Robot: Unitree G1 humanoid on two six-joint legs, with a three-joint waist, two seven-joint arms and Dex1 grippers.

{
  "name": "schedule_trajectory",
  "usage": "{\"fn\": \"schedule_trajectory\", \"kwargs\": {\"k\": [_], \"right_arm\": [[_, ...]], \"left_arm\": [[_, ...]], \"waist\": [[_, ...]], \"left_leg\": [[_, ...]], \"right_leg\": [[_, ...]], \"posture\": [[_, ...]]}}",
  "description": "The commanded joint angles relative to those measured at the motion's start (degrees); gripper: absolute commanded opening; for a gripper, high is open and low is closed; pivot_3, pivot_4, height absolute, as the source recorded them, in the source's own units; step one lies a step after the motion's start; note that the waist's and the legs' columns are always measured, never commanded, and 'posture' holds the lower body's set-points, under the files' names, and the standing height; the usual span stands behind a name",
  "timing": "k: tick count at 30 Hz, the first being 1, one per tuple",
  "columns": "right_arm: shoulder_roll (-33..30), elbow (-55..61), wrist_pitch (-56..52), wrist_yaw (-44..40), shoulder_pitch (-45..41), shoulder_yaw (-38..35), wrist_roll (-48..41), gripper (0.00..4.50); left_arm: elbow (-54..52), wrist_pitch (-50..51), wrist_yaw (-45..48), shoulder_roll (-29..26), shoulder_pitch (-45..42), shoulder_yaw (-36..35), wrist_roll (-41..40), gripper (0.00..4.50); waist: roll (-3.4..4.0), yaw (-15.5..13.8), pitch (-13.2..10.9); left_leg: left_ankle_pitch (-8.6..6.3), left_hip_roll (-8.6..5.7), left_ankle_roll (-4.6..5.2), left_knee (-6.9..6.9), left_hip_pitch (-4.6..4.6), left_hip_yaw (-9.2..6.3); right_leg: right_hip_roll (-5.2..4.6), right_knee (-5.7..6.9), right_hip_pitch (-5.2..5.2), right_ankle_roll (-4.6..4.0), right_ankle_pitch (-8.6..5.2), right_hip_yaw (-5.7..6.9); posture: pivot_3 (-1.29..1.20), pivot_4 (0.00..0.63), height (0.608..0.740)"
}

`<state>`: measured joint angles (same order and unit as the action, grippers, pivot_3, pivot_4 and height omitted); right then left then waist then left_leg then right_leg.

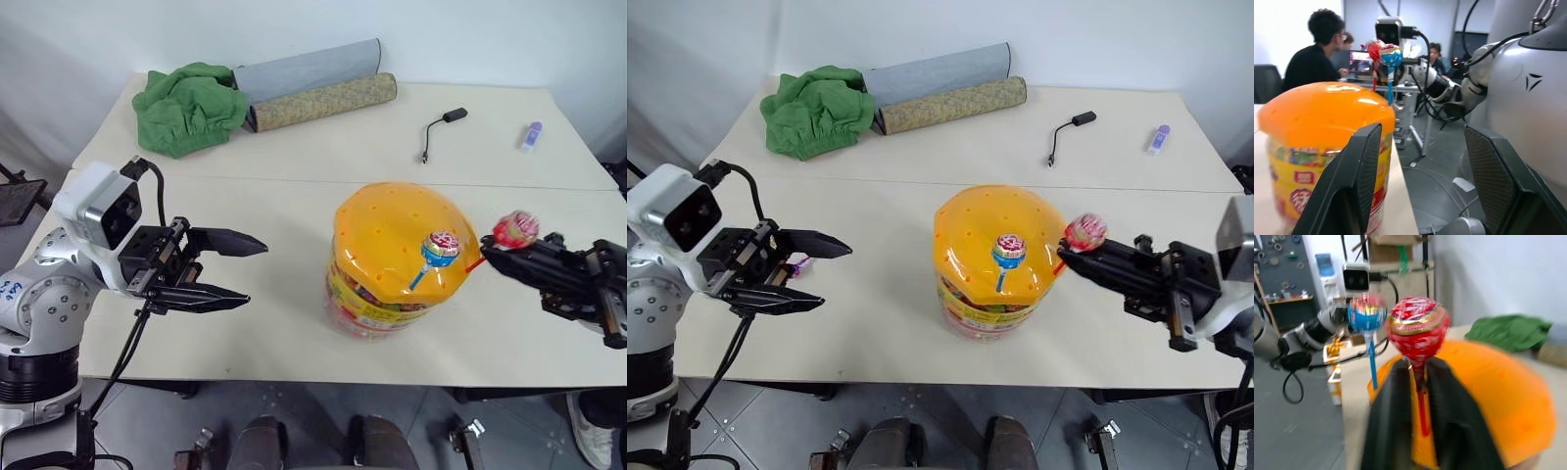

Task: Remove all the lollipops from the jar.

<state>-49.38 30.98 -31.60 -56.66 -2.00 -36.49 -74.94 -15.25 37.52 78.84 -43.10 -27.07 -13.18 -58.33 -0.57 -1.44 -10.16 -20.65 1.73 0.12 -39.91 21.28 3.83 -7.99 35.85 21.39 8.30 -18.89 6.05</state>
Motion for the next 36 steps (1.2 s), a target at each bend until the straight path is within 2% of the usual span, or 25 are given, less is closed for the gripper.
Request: {"fn": "schedule_trajectory", "kwargs": {"k": [1, 5, 7, 9, 11, 13, 18, 21, 25, 26, 28, 32, 36], "right_arm": [[-0.5, 0.0, -0.9, 4.8, -0.5, -5.7, -6.4, 0.01], [-1.4, -7.6, -2.6, 15.2, 1.9, -15.5, -7.3, 0.01], [-3.7, -11.5, -4.5, 17.1, 5.3, -17.6, -1.5, 0.01], [-7.7, -15.5, -6.5, 18.9, 10.8, -17.7, 9.1, 0.01], [-10.9, -17.9, -6.6, 22.1, 14.5, -15.8, 19.2, 0.01], [-12.0, -20.0, -6.3, 24.8, 15.3, -13.2, 25.4, 0.01], [-9.7, -23.1, -7.3, 18.8, 15.6, -7.2, 29.0, 0.01], [-9.5, -26.6, -5.9, 16.4, 16.6, -2.8, 34.0, 0.01], [-9.4, -30.4, -6.1, 17.1, 15.9, 0.7, 38.8, 0.01], [-9.2, -31.6, -3.9, 17.9, 15.3, 1.8, 41.4, 0.26], [-10.0, -32.0, -6.1, 15.0, 15.6, 2.7, 41.3, 0.79], [-10.3, -32.5, -2.4, 11.2, 15.6, 2.7, 44.1, 2.02], [-9.9, -31.6, 0.7, 1.9, 14.3, -3.6, 39.5, 3.3]], "left_arm": [[1.7, -2.3, 1.9, 0.5, -1.7, 0.8, 1.4, 2.84], [3.1, -3.2, 2.8, 1.2, -2.8, 2.1, 2.4, 2.84], [3.4, -4.3, 3.6, 1.3, -3.0, 2.8, 3.7, 2.84], [3.9, -6.1, 5.0, 1.4, -3.5, 4.0, 5.7, 2.84], [4.2, -7.7, 6.3, 1.4, -4.0, 5.0, 7.3, 2.84], [4.1, -9.4, 8.7, 0.9, -4.2, 6.5, 9.2, 2.84], [3.7, -9.6, 8.4, 1.5, -4.9, 6.8, 8.5, 2.84], [3.8, -9.5, 7.8, 1.6, -5.2, 6.6, 8.3, 2.84], [4.2, -10.1, 7.1, 2.0, -5.4, 6.2, 8.7, 2.84], [4.3, -10.7, 6.9, 2.1, -5.4, 6.0, 9.1, 2.84], [4.5, -11.0, 6.7, 2.0, -5.6, 5.8, 9.3, 2.84], [4.9, -11.2, 6.8, 1.5, -6.0, 5.6, 9.2, 2.84], [5.6, -10.3, 6.8, 1.3, -5.6, 4.6, 8.3, 2.84]], "waist": [[0.0, 0.0, 0.0], [-0.02, -0.2, 0.0], [-0.01, -0.3, 0.0], [0.03, -0.1, 0.0], [0.05, -0.1, 0.0], [0.06, 0.0, 0.0], [0.13, 0.3, 0.0], [0.13, 0.1, 0.0], [0.14, -0.1, 0.0], [0.15, 0.0, 0.0], [0.17, 0.1, 0.0], [0.21, 0.1, 0.0], [0.22, 0.0, 0.0]], "left_leg": [[0.0, 0.0, 0.0, 0.0, 0.0, 0.0], [0.0, -0.02, 0.0, -0.02, 0.02, 0.01], [0.0, -0.05, 0.0, -0.02, 0.03, 0.03], [0.0, -0.04, 0.01, 0.0, 0.03, 0.12], [0.0, -0.06, 0.02, 0.02, 0.03, 0.31], [0.0, 0.0, 0.02, 0.03, 0.04, 0.6], [0.01, 0.07, 0.0, 0.15, -0.01, 0.74], [0.01, 0.06, 0.0, 0.13, 0.01, 0.75], [0.01, 0.03, 0.01, 0.08, 0.04, 0.74], [0.01, 0.03, 0.01, 0.08, 0.04, 0.75], [0.01, 0.05, 0.01, 0.08, 0.03, 0.75], [0.01, 0.05, 0.01, 0.1, 0.03, 0.78], [0.01, 0.05, 0.01, 0.09, 0.02, 0.77]], "right_leg": [[0.01, 0.0, 0.0, 0.0, 0.0, 0.01], [-0.01, -0.01, -0.01, 0.0, 0.0, 0.0], [-0.03, -0.01, -0.02, 0.0, 0.0, 0.0], [0.0, -0.01, -0.02, 0.0, 0.0, 0.01], [-0.01, -0.05, -0.01, 0.0, 0.0, -0.03], [0.03, -0.15, 0.01, -0.01, -0.01, -0.05], [0.1, -0.13, 0.11, -0.03, -0.02, -0.15], [0.08, -0.16, 0.1, -0.02, -0.01, -0.17], [0.06, -0.19, 0.09, -0.02, -0.01, -0.16], [0.06, -0.19, 0.09, -0.02, -0.01, -0.17], [0.08, -0.19, 0.09, -0.02, -0.01, -0.16], [0.08, -0.21, 0.1, -0.02, -0.01, -0.17], [0.08, -0.2, 0.1, -0.02, -0.01, -0.16]], "posture": [[0.0, 0.15, 0.74], [0.0, 0.15, 0.74], [0.0, 0.15, 0.74], [0.0, 0.15, 0.74], [0.0, 0.15, 0.74], [0.0, 0.15, 0.74], [0.0, 0.15, 0.74], [0.0, 0.15, 0.74], [0.0, 0.15, 0.74], [0.0, 0.15, 0.74], [0.0, 0.15, 0.74], [0.0, 0.15, 0.74], [0.0, 0.15, 0.74]]}}
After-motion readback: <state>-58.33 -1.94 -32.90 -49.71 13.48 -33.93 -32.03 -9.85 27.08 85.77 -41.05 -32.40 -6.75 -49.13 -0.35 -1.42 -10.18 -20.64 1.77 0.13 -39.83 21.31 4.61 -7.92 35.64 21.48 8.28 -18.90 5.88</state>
